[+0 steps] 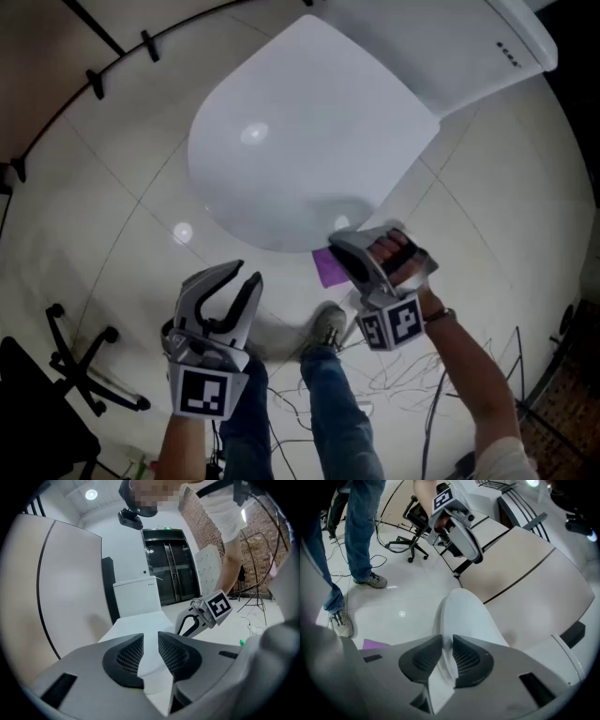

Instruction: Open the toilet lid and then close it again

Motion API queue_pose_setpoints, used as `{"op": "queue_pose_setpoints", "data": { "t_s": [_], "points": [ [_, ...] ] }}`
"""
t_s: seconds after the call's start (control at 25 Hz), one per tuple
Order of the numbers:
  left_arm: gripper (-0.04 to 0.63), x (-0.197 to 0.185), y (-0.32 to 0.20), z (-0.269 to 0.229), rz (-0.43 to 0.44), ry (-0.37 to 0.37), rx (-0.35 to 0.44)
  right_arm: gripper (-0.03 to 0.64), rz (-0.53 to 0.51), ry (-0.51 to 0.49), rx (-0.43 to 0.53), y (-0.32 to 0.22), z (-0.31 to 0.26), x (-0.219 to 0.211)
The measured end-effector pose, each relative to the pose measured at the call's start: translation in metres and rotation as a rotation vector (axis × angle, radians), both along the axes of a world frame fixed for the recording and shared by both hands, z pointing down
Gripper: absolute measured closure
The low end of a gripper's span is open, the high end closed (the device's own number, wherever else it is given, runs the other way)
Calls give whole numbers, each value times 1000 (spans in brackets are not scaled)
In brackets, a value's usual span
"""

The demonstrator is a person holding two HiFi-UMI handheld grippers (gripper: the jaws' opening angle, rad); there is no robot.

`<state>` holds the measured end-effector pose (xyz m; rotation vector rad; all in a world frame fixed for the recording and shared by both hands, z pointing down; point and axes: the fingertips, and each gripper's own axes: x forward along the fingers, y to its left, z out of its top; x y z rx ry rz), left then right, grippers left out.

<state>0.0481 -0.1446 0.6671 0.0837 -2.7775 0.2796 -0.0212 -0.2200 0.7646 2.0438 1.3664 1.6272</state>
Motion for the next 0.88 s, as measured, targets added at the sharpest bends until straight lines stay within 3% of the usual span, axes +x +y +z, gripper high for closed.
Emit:
{"op": "queue_pose_setpoints", "data": {
  "t_s": [0.36,0.6,0.88],
  "points": [
    [505,1,5,-41,-34,0,8,563,105,85,-133,-10,-98,-28],
    [505,-11,12,-94,-35,-22,8,574,275,219,-278,-4,-199,-80],
    [505,-39,11,-155,-43,-62,8,577,530,434,-438,-11,-266,-166]
  ]
}}
